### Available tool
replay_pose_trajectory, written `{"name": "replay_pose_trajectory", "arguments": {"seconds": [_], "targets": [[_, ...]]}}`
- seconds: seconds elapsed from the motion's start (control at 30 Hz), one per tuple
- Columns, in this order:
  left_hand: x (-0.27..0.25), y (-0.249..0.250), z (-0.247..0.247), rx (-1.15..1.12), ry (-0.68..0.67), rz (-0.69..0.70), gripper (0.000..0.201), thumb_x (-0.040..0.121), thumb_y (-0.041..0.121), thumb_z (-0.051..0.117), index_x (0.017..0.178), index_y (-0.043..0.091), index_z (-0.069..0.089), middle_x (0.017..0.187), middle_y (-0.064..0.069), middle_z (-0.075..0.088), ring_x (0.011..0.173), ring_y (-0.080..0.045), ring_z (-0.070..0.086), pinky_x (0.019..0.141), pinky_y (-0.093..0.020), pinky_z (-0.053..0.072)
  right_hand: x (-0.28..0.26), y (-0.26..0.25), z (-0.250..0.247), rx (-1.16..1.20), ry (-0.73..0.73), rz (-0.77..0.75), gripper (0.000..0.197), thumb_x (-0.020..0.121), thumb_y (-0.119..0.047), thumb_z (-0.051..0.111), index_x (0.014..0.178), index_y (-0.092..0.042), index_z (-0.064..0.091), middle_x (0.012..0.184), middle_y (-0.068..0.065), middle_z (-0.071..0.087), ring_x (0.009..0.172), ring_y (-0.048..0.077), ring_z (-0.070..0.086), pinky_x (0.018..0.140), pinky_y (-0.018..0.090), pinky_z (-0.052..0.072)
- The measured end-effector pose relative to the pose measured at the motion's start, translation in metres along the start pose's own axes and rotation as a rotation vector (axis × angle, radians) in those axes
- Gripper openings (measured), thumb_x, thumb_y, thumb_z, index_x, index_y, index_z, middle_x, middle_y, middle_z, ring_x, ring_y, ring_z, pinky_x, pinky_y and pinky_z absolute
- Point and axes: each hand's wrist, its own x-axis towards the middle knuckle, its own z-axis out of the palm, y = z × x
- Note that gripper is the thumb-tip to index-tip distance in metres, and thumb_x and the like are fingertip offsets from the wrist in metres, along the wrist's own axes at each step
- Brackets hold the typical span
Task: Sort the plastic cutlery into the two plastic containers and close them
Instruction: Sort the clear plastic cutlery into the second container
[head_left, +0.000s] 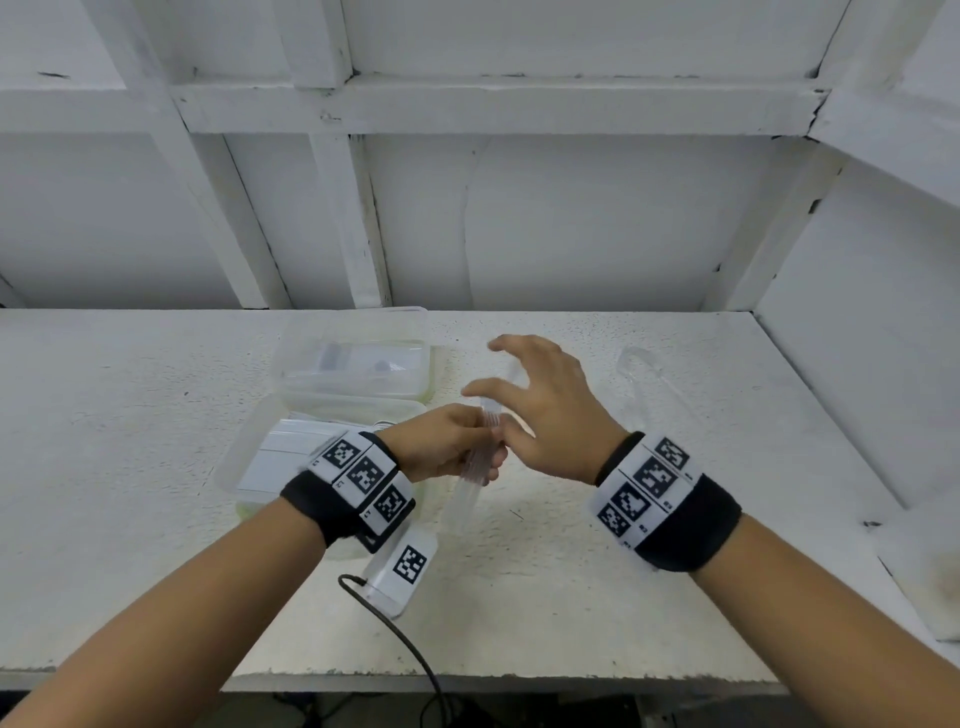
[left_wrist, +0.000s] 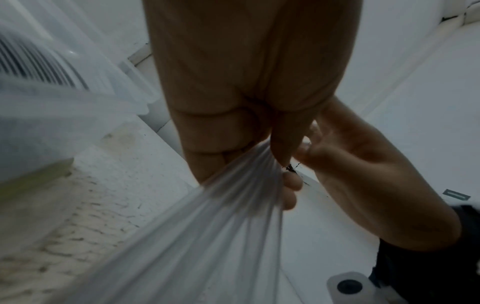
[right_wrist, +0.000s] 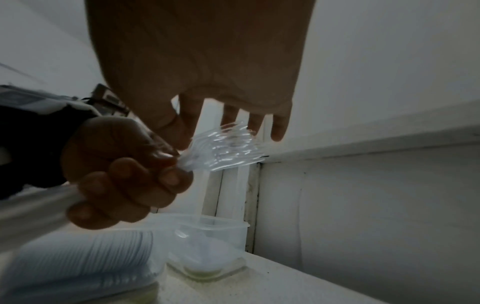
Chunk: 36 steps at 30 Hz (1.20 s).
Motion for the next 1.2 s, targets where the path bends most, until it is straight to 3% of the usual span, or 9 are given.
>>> {"name": "replay_pose_trajectory", "arguments": {"seconds": [0.17, 0.33, 0.53, 0.6, 0.67, 0.8, 1.03, 1.1, 1.2], "targets": [[-0.005, 0.002, -0.008, 0.108, -0.077, -0.059, 0.022, 0.1, 0.009, 0.036, 0.091, 0.005, 0.055, 0.065, 0.0, 0.055, 0.058, -0.011, 0.054, 0.06, -0.024, 0.049, 0.006, 0.02, -0.004, -0.095, -0.227, -0.18, 0.032, 0.074, -0.021, 0.064, 0.106, -0.024, 0.067, 0.102, 0.009, 0.064, 0.081, 0.031, 0.063, 0.06, 0.042, 0.049], [-0.015, 0.004, -0.01, 0.28, -0.051, -0.094, 0.021, 0.1, 0.02, 0.04, 0.101, 0.007, 0.056, 0.067, 0.0, 0.051, 0.054, -0.008, 0.052, 0.056, -0.021, 0.047, 0.002, 0.022, 0.0, -0.023, -0.251, -0.243, 0.042, 0.074, -0.014, 0.076, 0.106, -0.027, 0.052, 0.087, 0.008, 0.06, 0.047, 0.019, 0.05, 0.039, 0.021, 0.032], [-0.036, 0.016, -0.026, 0.673, 0.01, -0.178, 0.02, 0.095, 0.035, 0.048, 0.085, 0.018, 0.055, 0.064, 0.005, 0.055, 0.043, -0.007, 0.047, 0.046, -0.019, 0.041, -0.004, 0.026, 0.005, 0.054, -0.248, -0.152, 0.042, 0.081, -0.007, 0.068, 0.109, -0.028, 0.045, 0.092, 0.007, 0.055, 0.053, 0.01, 0.038, 0.04, 0.013, 0.024], [-0.041, 0.018, -0.03, 0.75, 0.025, -0.16, 0.024, 0.095, 0.035, 0.048, 0.079, 0.017, 0.053, 0.059, 0.005, 0.05, 0.041, -0.007, 0.041, 0.043, -0.017, 0.038, -0.002, 0.024, 0.003, 0.036, -0.322, -0.113, 0.031, 0.09, -0.017, 0.057, 0.113, -0.03, 0.042, 0.1, 0.007, 0.054, 0.054, 0.018, 0.048, 0.041, 0.023, 0.037], [-0.045, 0.021, -0.034, 0.774, 0.033, -0.147, 0.025, 0.095, 0.034, 0.048, 0.078, 0.017, 0.053, 0.057, 0.005, 0.047, 0.04, -0.006, 0.038, 0.042, -0.016, 0.035, 0.004, 0.018, -0.001, -0.002, -0.403, -0.075, 0.028, 0.096, -0.029, 0.045, 0.124, -0.027, 0.045, 0.113, 0.005, 0.052, 0.067, 0.027, 0.056, 0.055, 0.032, 0.045], [-0.05, 0.023, -0.042, 0.74, 0.03, -0.146, 0.024, 0.095, 0.032, 0.049, 0.078, 0.017, 0.055, 0.059, 0.003, 0.045, 0.041, -0.005, 0.037, 0.042, -0.016, 0.033, 0.012, 0.004, -0.005, -0.002, -0.528, -0.067, 0.039, 0.098, -0.037, 0.039, 0.135, -0.026, 0.042, 0.125, 0.0, 0.046, 0.087, 0.021, 0.057, 0.07, 0.029, 0.045], [-0.057, 0.027, -0.066, 0.781, 0.079, -0.093, 0.023, 0.094, 0.029, 0.053, 0.082, 0.012, 0.061, 0.055, 0.005, 0.048, 0.04, -0.004, 0.037, 0.04, -0.015, 0.031, 0.025, -0.004, 0.013, 0.099, -0.388, -0.133, 0.059, 0.089, -0.051, 0.023, 0.126, -0.018, 0.054, 0.106, 0.01, 0.053, 0.068, 0.027, 0.057, 0.06, 0.03, 0.046], [-0.059, 0.029, -0.077, 0.818, 0.092, -0.08, 0.02, 0.094, 0.03, 0.052, 0.082, 0.018, 0.061, 0.061, 0.008, 0.057, 0.045, -0.002, 0.044, 0.046, -0.015, 0.037, 0.033, -0.004, 0.019, 0.111, -0.368, -0.143, 0.06, 0.089, -0.05, 0.024, 0.126, -0.016, 0.055, 0.105, 0.012, 0.053, 0.068, 0.028, 0.057, 0.062, 0.028, 0.044], [-0.064, 0.033, -0.102, 0.915, 0.231, -0.048, 0.026, 0.097, 0.037, 0.043, 0.095, 0.02, 0.063, 0.088, 0.008, 0.064, 0.079, -0.004, 0.055, 0.073, -0.018, 0.042, 0.052, -0.001, 0.024, 0.123, -0.358, -0.126, 0.06, 0.088, -0.05, 0.025, 0.126, -0.015, 0.055, 0.103, 0.013, 0.053, 0.067, 0.031, 0.058, 0.063, 0.032, 0.049]]}}
